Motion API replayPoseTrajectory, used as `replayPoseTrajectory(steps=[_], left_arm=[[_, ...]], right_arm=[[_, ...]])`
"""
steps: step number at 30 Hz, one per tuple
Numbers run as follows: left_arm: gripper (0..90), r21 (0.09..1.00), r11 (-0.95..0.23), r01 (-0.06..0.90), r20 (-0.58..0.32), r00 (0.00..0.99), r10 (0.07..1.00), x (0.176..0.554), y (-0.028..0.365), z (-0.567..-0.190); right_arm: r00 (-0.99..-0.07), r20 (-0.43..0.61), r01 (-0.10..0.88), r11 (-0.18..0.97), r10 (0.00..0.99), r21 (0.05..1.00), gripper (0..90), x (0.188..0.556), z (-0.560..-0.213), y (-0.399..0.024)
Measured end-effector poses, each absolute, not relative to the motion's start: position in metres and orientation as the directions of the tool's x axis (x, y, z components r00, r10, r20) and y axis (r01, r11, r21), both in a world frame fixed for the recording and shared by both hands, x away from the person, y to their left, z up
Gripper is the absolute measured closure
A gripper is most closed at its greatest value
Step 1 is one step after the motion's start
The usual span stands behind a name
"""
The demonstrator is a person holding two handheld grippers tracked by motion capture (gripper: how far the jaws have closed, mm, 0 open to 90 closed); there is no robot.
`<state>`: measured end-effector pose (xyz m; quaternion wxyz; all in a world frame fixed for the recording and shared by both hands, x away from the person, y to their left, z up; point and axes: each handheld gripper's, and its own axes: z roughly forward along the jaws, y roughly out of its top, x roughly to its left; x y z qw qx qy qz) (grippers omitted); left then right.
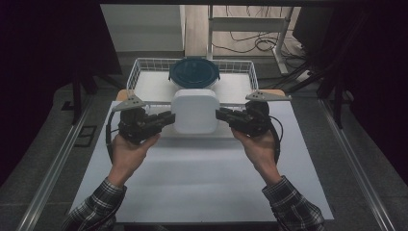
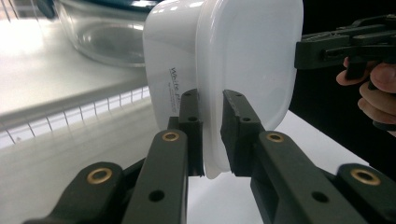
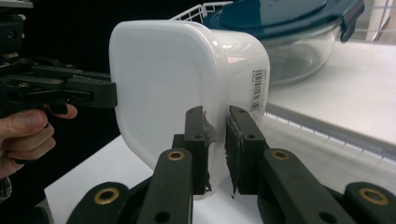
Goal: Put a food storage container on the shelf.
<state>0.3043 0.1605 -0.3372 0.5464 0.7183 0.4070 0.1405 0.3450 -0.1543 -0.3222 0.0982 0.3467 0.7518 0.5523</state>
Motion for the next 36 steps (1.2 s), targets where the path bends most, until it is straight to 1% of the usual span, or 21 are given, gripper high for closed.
replayPoseTrajectory(steps=[15,16,19,29,36], left_arm=[[79.1,0.916,-0.063,0.397,-0.221,0.628,0.746,0.321,0.167,-0.287],[79.1,0.915,-0.060,0.398,-0.225,0.629,0.744,0.327,0.169,-0.280],[79.0,0.914,-0.055,0.401,-0.231,0.627,0.744,0.337,0.171,-0.271],[78.8,0.908,-0.029,0.418,-0.256,0.607,0.752,0.368,0.176,-0.253],[77.7,0.892,-0.024,0.451,-0.279,0.592,0.756,0.385,0.176,-0.254]], right_arm=[[-0.740,0.229,0.393,0.130,0.633,0.910,78.1,0.362,-0.275,-0.148],[-0.735,0.223,0.392,0.133,0.640,0.910,78.1,0.366,-0.265,-0.146],[-0.731,0.225,0.390,0.124,0.645,0.913,78.0,0.374,-0.256,-0.142],[-0.703,0.225,0.394,0.107,0.674,0.913,77.5,0.406,-0.234,-0.131],[-0.682,0.235,0.427,0.116,0.693,0.897,76.9,0.420,-0.229,-0.127]])
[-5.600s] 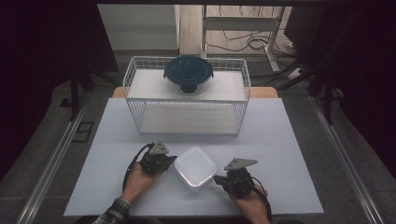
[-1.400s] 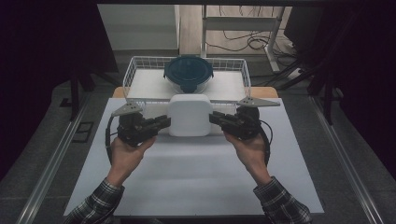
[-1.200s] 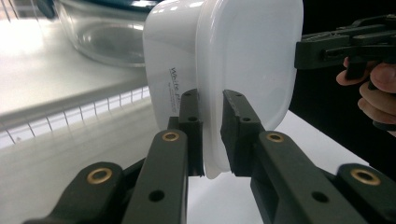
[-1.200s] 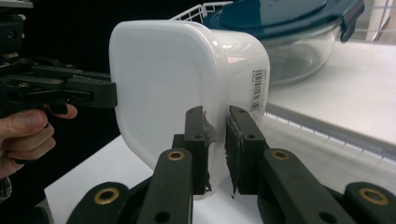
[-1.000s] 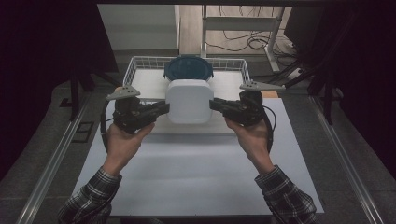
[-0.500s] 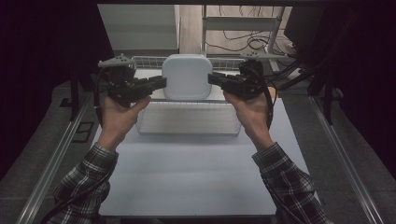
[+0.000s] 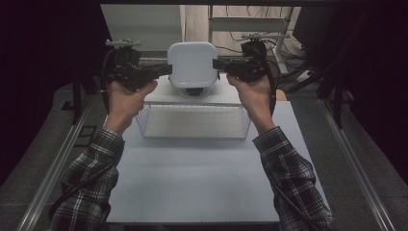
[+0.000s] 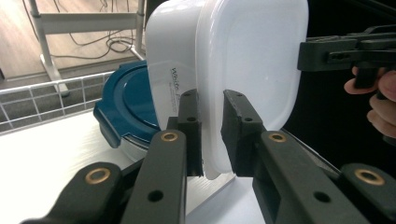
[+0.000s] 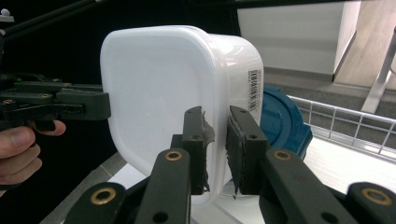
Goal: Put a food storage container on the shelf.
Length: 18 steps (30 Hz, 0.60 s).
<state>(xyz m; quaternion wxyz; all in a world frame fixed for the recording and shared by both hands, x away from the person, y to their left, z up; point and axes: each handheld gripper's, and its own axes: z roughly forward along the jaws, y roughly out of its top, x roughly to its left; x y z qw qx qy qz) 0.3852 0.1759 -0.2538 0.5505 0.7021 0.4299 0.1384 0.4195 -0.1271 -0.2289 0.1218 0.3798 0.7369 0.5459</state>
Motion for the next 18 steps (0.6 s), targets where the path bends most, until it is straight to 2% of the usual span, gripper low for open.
replayPoseTrajectory(steps=[9,10,13,16,18], left_arm=[[73.2,0.884,-0.018,0.467,-0.293,0.585,0.757,0.399,0.173,-0.257],[69.4,0.883,-0.015,0.468,-0.299,0.588,0.752,0.401,0.173,-0.256],[65.6,0.883,-0.022,0.468,-0.290,0.582,0.759,0.405,0.170,-0.255],[63.7,0.877,-0.038,0.479,-0.268,0.554,0.788,0.412,0.164,-0.254],[61.8,0.870,-0.024,0.493,-0.286,0.543,0.789,0.417,0.164,-0.255]], right_arm=[[-0.657,0.267,0.472,0.109,0.705,0.875,74.5,0.436,-0.231,-0.124],[-0.654,0.275,0.476,0.101,0.705,0.874,71.2,0.439,-0.232,-0.125],[-0.649,0.281,0.478,0.091,0.707,0.874,66.0,0.443,-0.233,-0.123],[-0.636,0.259,0.476,0.104,0.727,0.873,61.9,0.449,-0.234,-0.117],[-0.627,0.249,0.476,0.111,0.738,0.872,60.2,0.453,-0.236,-0.113]])
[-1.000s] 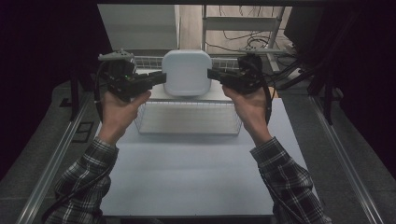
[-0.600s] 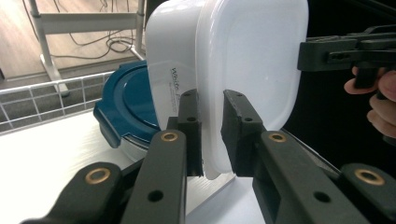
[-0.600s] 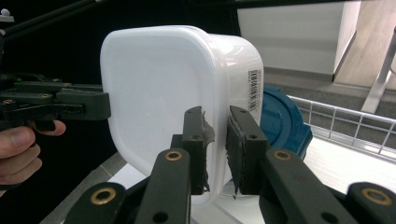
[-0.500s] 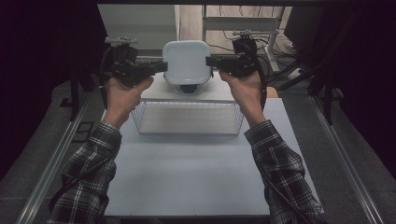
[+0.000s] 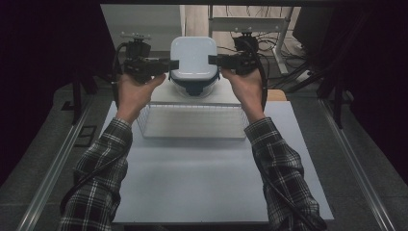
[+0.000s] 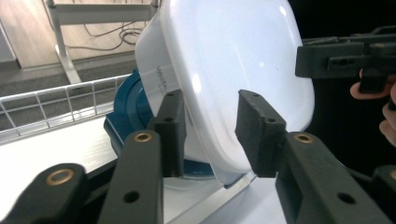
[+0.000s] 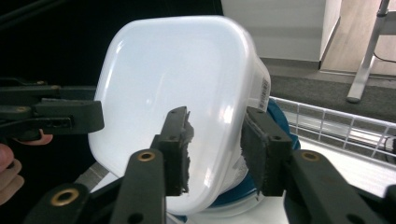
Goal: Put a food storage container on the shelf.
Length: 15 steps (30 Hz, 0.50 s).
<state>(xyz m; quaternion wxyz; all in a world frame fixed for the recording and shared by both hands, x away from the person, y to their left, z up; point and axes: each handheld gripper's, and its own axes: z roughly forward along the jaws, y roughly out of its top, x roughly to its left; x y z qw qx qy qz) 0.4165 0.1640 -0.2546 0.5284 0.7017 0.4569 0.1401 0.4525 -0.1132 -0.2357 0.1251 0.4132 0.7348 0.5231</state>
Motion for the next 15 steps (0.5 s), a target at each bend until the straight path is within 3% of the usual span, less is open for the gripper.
replayPoseTrajectory(steps=[5,10,15], left_arm=[[60.2,0.856,0.003,0.517,-0.328,0.539,0.776,0.425,0.167,-0.255],[53.2,0.862,0.006,0.507,-0.303,0.505,0.808,0.434,0.164,-0.255],[52.4,0.867,-0.002,0.498,-0.282,0.495,0.822,0.437,0.160,-0.252]], right_arm=[[-0.622,0.261,0.482,0.099,0.738,0.871,56.8,0.459,-0.238,-0.110],[-0.604,0.271,0.494,0.085,0.750,0.866,48.2,0.465,-0.241,-0.107],[-0.582,0.209,0.452,0.098,0.786,0.887,47.2,0.470,-0.241,-0.104]])
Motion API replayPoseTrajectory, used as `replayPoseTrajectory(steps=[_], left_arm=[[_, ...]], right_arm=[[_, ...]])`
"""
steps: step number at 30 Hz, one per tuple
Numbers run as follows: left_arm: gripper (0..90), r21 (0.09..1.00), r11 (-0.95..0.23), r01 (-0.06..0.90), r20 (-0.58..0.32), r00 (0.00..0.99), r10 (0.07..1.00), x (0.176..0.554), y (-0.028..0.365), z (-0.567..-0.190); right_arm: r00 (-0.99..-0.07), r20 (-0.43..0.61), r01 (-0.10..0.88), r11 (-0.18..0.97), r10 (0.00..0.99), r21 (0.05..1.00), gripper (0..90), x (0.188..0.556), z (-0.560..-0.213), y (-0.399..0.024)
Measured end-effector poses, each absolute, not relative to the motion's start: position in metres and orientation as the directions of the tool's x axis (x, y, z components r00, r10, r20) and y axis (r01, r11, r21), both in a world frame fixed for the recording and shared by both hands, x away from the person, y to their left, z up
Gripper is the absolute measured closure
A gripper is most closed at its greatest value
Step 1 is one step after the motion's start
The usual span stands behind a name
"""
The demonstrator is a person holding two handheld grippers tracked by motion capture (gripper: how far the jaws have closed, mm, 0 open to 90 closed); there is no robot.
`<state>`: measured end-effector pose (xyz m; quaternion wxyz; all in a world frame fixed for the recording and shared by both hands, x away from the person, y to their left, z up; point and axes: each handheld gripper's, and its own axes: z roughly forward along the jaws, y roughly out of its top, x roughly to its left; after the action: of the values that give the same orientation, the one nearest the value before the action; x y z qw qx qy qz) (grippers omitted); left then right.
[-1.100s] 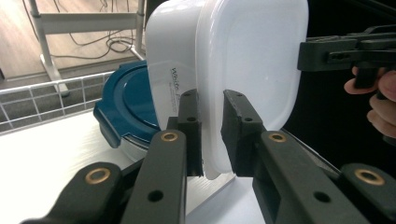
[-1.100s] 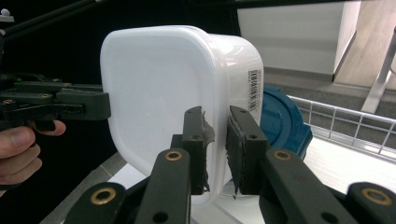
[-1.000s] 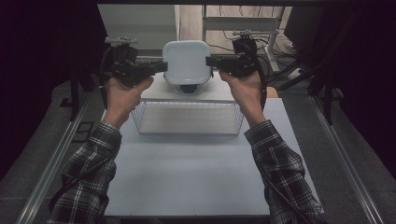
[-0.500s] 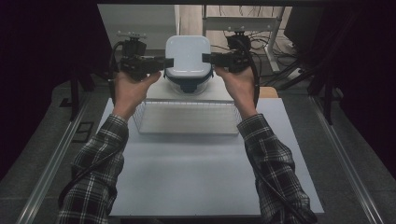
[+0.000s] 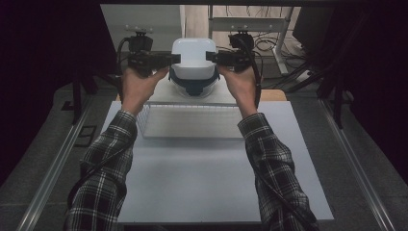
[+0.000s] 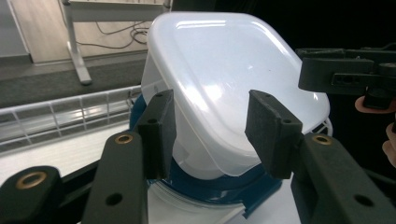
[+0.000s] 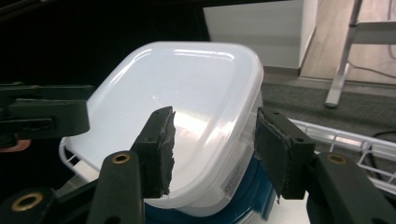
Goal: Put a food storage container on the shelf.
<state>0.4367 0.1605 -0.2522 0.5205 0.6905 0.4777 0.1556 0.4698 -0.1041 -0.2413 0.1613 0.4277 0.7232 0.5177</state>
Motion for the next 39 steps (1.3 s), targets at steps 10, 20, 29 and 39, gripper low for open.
replayPoseTrajectory(steps=[10,20,29,39], left_arm=[[41.8,0.899,-0.041,0.437,-0.202,0.495,0.845,0.439,0.158,-0.252],[10.4,0.929,-0.105,0.355,-0.128,0.574,0.809,0.420,0.166,-0.254],[4.5,0.935,-0.155,0.320,-0.083,0.620,0.780,0.403,0.167,-0.283],[3.9,0.938,-0.188,0.292,-0.042,0.633,0.773,0.389,0.168,-0.305]], right_arm=[[-0.566,0.182,0.419,0.090,0.804,0.904,37.7,0.474,-0.240,-0.099],[-0.660,0.072,0.342,0.213,0.748,0.915,2.2,0.458,-0.246,-0.092],[-0.684,0.021,0.307,0.262,0.729,0.915,0.0,0.438,-0.269,-0.092],[-0.703,-0.020,0.310,0.332,0.711,0.891,0.0,0.424,-0.291,-0.089]])
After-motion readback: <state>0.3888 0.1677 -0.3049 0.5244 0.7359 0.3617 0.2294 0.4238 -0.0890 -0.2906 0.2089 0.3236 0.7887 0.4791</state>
